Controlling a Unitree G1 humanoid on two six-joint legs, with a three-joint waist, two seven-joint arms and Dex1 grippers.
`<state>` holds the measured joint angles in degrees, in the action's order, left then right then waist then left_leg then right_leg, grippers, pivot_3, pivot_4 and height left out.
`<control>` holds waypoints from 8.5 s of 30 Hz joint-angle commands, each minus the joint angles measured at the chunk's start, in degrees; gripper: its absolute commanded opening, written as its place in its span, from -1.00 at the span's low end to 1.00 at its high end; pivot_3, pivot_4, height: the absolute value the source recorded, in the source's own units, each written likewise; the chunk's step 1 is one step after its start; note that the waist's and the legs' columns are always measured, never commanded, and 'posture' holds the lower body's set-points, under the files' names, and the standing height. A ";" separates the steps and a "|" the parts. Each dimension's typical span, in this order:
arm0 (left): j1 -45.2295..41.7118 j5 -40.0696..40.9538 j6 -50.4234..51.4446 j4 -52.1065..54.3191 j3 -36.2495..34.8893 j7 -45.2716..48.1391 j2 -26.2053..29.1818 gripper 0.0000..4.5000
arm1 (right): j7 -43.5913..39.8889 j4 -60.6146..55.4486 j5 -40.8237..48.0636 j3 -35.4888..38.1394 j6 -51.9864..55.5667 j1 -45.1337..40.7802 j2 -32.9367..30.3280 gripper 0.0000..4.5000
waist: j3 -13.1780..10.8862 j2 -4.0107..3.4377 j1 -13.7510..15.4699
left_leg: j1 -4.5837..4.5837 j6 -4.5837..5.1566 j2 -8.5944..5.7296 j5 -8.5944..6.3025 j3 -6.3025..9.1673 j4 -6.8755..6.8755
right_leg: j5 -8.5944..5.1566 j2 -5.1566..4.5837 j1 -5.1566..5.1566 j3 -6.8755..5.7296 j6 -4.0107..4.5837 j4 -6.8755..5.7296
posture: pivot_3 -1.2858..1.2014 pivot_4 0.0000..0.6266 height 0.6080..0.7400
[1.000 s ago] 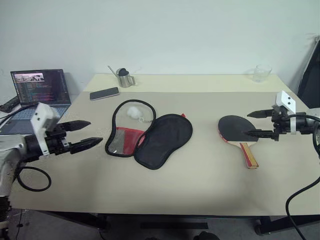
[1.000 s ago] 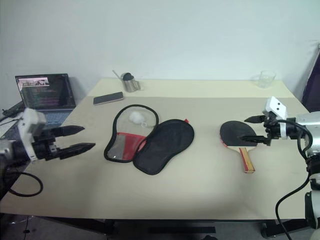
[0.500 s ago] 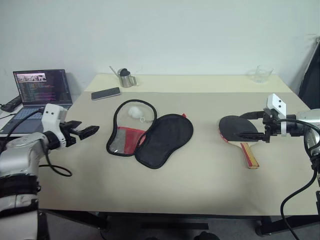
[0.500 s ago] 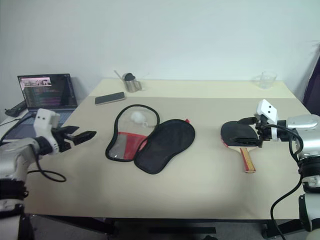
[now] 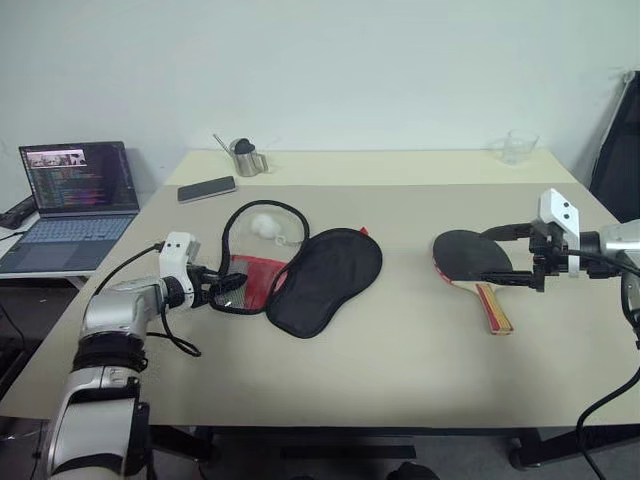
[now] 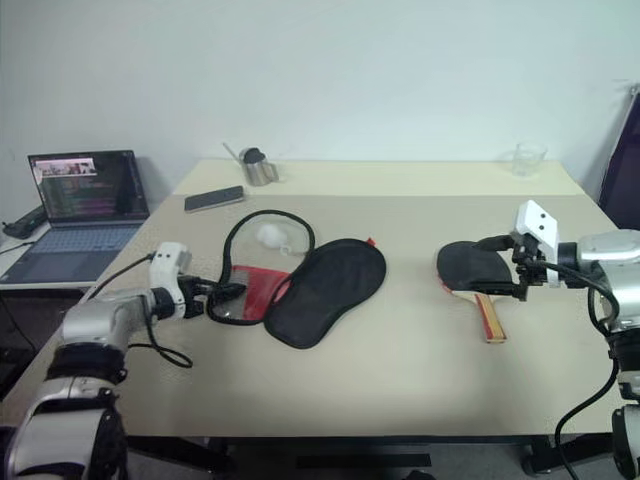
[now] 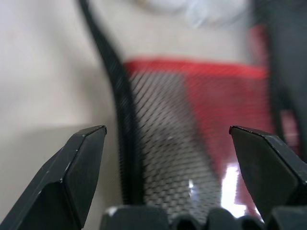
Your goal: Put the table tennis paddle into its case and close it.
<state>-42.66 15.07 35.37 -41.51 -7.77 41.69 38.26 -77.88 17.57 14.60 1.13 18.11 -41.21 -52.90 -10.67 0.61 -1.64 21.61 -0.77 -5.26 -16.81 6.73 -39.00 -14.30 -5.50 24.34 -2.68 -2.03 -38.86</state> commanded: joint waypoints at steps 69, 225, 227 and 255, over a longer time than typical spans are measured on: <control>5.67 1.54 5.71 34.27 -0.47 -37.25 -33.87 -0.99 | 4.17 -11.82 4.39 4.56 4.01 6.84 -3.12 1.00 | -0.09 0.46 2.09 | -0.36 -0.02 0.05 -0.01 -0.47 0.04 | 0.05 0.03 -0.23 0.40 -0.14 0.05 | 0.03 -0.52 1.00; 12.18 11.37 5.27 39.36 -3.23 1.42 9.17 1.00 | 50.92 -25.63 11.64 -0.33 47.48 -4.91 25.47 0.99 | 0.04 0.67 -0.83 | 0.17 0.18 1.07 -0.17 -2.07 0.70 | 0.39 1.20 1.48 1.94 0.36 -0.01 | 0.03 -0.52 1.00; 9.86 9.86 4.15 35.40 -1.60 0.19 6.58 1.00 | 44.87 -25.60 11.73 -0.90 43.56 -2.43 19.26 0.99 | 0.04 0.68 -0.23 | 0.13 0.30 1.07 -0.24 -2.03 0.62 | 0.38 1.38 1.32 1.80 0.34 0.05 | 0.03 -0.52 1.00; -6.11 -3.48 -1.54 5.13 5.59 -2.35 -5.03 -0.85 | 11.17 -21.11 17.55 9.19 18.24 5.84 -1.29 1.00 | 0.03 0.76 0.12 | 0.11 0.31 1.05 -0.25 -2.12 0.02 | 0.64 1.12 1.05 1.93 0.05 0.09 | 0.03 -0.52 1.00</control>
<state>-47.16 12.98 35.10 -34.95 -2.59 40.28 33.38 -66.29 -2.39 31.55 8.22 37.42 -34.88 -53.02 -10.64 1.36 -1.52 21.72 -0.46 -4.21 -17.07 4.61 -38.98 -13.66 -4.38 25.39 -0.75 -1.98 -38.78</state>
